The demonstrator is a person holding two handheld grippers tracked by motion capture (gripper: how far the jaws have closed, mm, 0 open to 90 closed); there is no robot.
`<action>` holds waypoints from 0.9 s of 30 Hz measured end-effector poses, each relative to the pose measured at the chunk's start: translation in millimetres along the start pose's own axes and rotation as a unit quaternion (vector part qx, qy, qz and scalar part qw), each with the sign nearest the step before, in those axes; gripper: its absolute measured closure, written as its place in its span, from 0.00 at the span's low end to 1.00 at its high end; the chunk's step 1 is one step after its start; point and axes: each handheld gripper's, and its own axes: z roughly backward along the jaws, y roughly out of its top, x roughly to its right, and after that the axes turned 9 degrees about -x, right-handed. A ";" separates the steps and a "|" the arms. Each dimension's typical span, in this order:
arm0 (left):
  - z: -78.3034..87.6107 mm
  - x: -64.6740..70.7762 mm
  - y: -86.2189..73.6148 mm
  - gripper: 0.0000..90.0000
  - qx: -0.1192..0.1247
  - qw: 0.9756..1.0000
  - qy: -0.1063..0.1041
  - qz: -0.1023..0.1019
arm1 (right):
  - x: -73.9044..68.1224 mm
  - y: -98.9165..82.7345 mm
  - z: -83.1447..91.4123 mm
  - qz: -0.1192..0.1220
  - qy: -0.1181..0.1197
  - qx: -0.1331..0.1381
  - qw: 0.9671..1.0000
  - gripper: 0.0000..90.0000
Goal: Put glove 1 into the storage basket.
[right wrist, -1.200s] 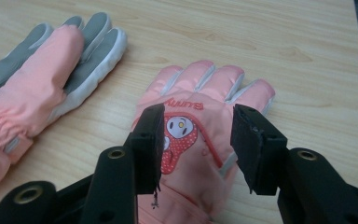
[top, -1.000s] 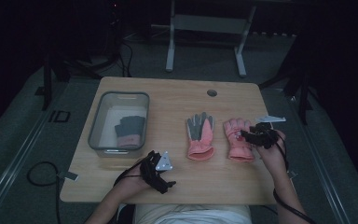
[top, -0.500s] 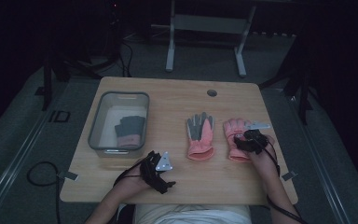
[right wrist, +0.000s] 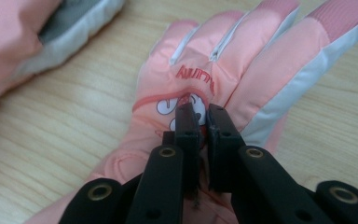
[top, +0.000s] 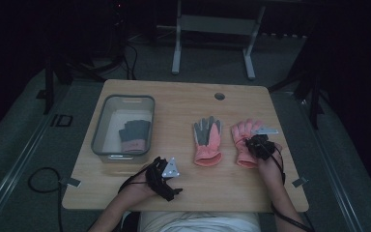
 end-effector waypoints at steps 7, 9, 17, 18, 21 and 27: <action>-0.9 -1.0 -1.5 0.07 0.002 1.000 -0.006 0.002 | -0.2 14.7 20.9 -0.019 -0.002 0.021 1.000 0.96; -0.6 -0.8 -1.2 0.07 0.002 1.000 -0.004 0.000 | -2.5 21.4 30.3 -0.019 -0.006 0.031 0.999 0.96; 0.1 -1.0 -1.0 0.07 0.003 1.000 -0.002 -0.001 | -17.3 52.5 70.5 -0.015 -0.008 0.071 0.997 0.96; 0.0 -0.9 -1.0 0.07 0.003 1.000 -0.003 0.000 | -20.1 56.1 74.5 -0.015 -0.007 0.077 0.997 0.96; -0.1 -0.7 -1.1 0.07 0.003 1.000 -0.002 -0.001 | -28.1 65.9 84.2 -0.012 -0.007 0.088 0.996 0.96; 0.4 -1.4 -1.5 0.07 0.004 1.000 -0.002 -0.001 | -53.7 83.4 90.7 -0.002 0.012 0.100 0.995 0.95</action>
